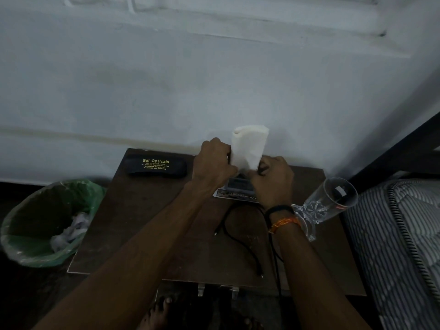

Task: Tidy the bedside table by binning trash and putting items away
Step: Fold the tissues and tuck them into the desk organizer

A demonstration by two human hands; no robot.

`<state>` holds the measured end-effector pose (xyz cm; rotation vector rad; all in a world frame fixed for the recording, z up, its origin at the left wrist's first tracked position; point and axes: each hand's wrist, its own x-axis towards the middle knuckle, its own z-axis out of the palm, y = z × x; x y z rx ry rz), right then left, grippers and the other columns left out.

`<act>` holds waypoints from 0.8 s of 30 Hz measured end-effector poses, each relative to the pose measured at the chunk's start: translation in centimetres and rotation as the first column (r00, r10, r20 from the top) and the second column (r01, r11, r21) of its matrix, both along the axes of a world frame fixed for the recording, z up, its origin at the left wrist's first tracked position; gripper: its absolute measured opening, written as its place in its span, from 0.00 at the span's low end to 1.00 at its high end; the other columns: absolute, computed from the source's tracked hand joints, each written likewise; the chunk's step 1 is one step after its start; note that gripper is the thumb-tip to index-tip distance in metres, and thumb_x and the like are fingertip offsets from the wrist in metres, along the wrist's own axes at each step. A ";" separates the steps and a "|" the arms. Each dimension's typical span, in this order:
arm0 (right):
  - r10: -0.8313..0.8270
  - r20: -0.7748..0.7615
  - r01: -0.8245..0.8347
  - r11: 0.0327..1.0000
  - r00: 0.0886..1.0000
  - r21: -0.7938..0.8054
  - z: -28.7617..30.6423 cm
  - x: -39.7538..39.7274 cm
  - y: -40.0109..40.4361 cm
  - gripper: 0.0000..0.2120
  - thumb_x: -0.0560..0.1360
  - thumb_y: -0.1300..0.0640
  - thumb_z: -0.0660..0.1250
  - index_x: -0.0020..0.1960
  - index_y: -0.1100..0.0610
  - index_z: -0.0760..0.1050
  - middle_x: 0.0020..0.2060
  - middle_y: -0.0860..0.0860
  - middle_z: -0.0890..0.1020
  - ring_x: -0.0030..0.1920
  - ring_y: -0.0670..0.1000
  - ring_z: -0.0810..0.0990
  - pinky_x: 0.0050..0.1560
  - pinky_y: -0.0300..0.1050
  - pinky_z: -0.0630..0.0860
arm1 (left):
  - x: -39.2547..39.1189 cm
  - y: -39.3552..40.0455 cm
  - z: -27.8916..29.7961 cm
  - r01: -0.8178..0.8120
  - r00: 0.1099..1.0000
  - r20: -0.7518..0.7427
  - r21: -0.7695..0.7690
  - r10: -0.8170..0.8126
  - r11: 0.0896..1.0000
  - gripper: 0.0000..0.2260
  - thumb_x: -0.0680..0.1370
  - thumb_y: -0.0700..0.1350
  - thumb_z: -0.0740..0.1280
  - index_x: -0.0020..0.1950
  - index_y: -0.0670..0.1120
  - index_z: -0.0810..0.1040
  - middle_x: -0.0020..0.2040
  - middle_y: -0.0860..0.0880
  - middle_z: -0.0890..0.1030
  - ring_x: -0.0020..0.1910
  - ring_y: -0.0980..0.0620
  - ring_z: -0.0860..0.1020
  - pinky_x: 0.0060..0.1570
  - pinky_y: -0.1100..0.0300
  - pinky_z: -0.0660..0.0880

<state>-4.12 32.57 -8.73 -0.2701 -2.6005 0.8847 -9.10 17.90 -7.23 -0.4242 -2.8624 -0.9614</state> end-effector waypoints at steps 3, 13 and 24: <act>0.009 -0.038 -0.011 0.999 0.999 -0.043 0.4 0.1 0.5 0.06 0.66 0.59 0.77 0.41 0.59 0.82 0.38 0.54 0.82 0.43 0.52 0.78 0.42 0.42 0.72 | 0.1 0.2 0.6 -0.002 1.000 -0.009 -0.055 0.002 0.998 0.11 0.65 0.46 0.75 0.34 0.44 0.75 0.37 0.48 0.70 0.43 0.44 0.76 0.31 0.56 0.69; -0.061 0.046 0.057 0.995 0.997 0.086 -0.1 0.0 -0.1 0.07 0.67 0.59 0.75 0.43 0.59 0.80 0.45 0.56 0.78 0.47 0.56 0.77 0.43 0.39 0.66 | 0.2 0.6 0.7 -0.017 1.000 -0.006 -0.132 0.017 0.991 0.13 0.66 0.47 0.75 0.44 0.40 0.79 0.45 0.47 0.69 0.52 0.44 0.74 0.35 0.55 0.69; -0.075 -0.003 0.074 0.987 0.997 0.139 -0.6 -0.3 -1.0 0.08 0.65 0.63 0.73 0.44 0.62 0.80 0.46 0.59 0.77 0.47 0.58 0.75 0.43 0.44 0.71 | 0.4 0.5 0.7 0.014 0.999 0.029 0.037 -0.015 0.999 0.12 0.63 0.54 0.72 0.39 0.49 0.74 0.42 0.45 0.76 0.45 0.42 0.77 0.37 0.48 0.79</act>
